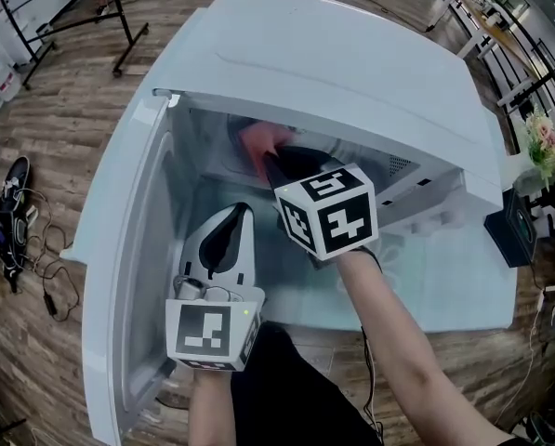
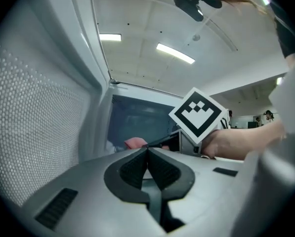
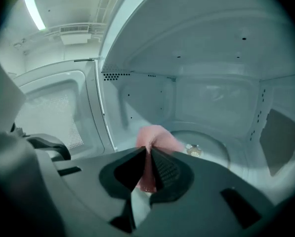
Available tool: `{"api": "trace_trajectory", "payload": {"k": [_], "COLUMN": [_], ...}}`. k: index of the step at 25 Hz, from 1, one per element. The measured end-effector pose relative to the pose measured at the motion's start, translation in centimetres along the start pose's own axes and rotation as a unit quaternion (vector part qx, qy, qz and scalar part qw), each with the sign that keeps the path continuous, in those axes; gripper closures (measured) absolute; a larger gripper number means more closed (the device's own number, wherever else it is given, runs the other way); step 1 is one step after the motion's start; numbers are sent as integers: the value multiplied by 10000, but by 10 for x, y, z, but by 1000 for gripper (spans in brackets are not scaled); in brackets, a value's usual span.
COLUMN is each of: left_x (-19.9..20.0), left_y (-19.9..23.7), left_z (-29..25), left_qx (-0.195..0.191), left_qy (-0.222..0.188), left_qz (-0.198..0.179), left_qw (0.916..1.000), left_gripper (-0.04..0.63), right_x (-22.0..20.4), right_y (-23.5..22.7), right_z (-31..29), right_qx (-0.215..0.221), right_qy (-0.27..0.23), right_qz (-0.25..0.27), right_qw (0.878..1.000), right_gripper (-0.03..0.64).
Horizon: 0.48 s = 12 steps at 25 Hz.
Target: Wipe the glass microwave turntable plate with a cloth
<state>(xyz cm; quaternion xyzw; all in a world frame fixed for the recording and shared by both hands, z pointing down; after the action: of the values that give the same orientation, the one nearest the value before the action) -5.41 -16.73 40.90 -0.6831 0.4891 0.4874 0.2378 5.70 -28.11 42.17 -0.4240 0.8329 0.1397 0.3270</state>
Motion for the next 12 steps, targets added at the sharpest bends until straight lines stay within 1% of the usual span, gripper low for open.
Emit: {"api": "trace_trajectory", "payload": {"k": [4, 8, 10, 12], "left_x": [-9, -12, -13, -13], "left_y": [1, -1, -2, -3], "left_z": [2, 2, 2, 2], "left_qx": [-81, 8, -13, -27], "left_qy": [25, 79, 94, 93], "left_qz": [209, 117, 134, 150], "left_qw": [9997, 9999, 9999, 9998], "left_gripper": [592, 592, 592, 592], "right_x": [3, 3, 1, -1], "right_y": [5, 8, 7, 4], "right_z": [-11, -16, -15, -12], "right_qx": [-16, -95, -175, -213], "right_qy": [300, 603, 707, 764], "right_qz": [224, 486, 611, 621], "right_qw": [9993, 9970, 9955, 9949], "right_gripper": [604, 604, 604, 604]}}
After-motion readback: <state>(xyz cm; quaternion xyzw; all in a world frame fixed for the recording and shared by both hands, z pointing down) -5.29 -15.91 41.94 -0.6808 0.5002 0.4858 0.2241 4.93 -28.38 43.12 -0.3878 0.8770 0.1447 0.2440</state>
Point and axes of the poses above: the fingertips, and each gripper's own axes: z backward along the fingers, y to its left, x out of its top, the point moved 8 cm from there along z, backward along the fingers, and after that the axes turned 15 degrees about y, right-handed, at the moved point
